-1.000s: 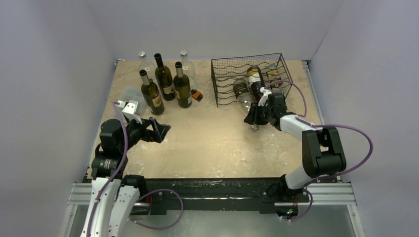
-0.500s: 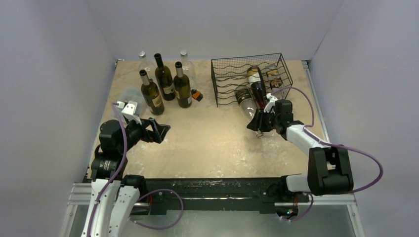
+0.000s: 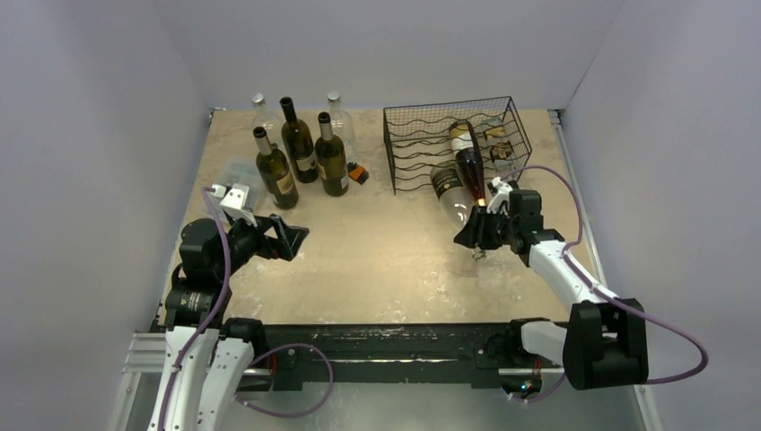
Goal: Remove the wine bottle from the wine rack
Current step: Pick up the wine bottle from the wine rack.
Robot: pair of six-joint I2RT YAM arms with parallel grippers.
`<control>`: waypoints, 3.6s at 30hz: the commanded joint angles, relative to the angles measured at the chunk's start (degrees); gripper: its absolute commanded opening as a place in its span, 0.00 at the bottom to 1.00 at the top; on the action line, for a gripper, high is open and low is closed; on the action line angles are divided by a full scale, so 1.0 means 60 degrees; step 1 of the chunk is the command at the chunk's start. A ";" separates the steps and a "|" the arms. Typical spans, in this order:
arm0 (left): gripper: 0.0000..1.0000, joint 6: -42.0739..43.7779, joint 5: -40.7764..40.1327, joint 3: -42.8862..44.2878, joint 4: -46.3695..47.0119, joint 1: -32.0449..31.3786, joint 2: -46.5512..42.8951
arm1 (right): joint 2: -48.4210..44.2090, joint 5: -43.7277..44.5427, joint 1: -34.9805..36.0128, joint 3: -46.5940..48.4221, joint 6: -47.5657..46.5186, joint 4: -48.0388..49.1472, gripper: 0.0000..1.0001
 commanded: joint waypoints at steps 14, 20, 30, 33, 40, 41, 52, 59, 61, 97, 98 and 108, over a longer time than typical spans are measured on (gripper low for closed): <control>1.00 0.0190 -0.0025 -0.0006 0.0182 0.0083 -0.0058 | -0.1706 -0.0966 -0.0020 0.0495 -0.0703 0.0323 0.00; 1.00 0.0188 -0.0005 -0.0003 0.0176 0.0081 -0.0087 | -0.2022 -0.1052 -0.0018 0.0599 -0.0747 -0.0163 0.00; 1.00 0.0180 0.0020 -0.0016 0.0197 0.0074 -0.0116 | -0.2012 -0.1334 -0.0018 0.0744 -0.0755 -0.0729 0.00; 1.00 0.0178 0.0032 -0.0022 0.0199 0.0083 -0.0116 | -0.2008 -0.1632 -0.0020 0.0851 -0.0933 -0.0991 0.00; 1.00 0.0175 0.0077 -0.0015 0.0221 0.0081 -0.0116 | -0.1668 -0.1956 0.0004 0.1448 -0.1582 -0.1910 0.00; 1.00 0.0175 0.0074 -0.0021 0.0223 0.0083 -0.0113 | -0.1598 -0.2012 0.0027 0.1531 -0.1583 -0.1952 0.00; 1.00 0.0175 0.0083 -0.0022 0.0221 0.0070 -0.0118 | -0.0664 -0.2737 0.0338 0.2560 -0.1928 -0.2861 0.00; 1.00 0.0175 0.0100 -0.0021 0.0220 0.0073 -0.0131 | -0.0677 -0.3002 0.0372 0.2831 -0.1973 -0.3219 0.00; 1.00 0.0180 0.0103 -0.0030 0.0221 0.0083 -0.0131 | -0.0640 -0.3116 0.0364 0.3018 -0.2045 -0.3478 0.00; 1.00 0.0201 0.0130 -0.0033 0.0255 0.0083 0.0000 | 0.0449 -0.0456 0.2624 0.5960 -0.6652 -0.6983 0.00; 1.00 0.0202 0.0138 -0.0036 0.0258 0.0083 0.0001 | 0.0534 -0.0173 0.2654 0.6138 -0.6983 -0.7211 0.00; 1.00 0.0188 0.0190 -0.0051 0.0275 0.0079 0.0058 | 0.1118 0.2503 0.3735 0.7342 -0.9381 -0.8906 0.00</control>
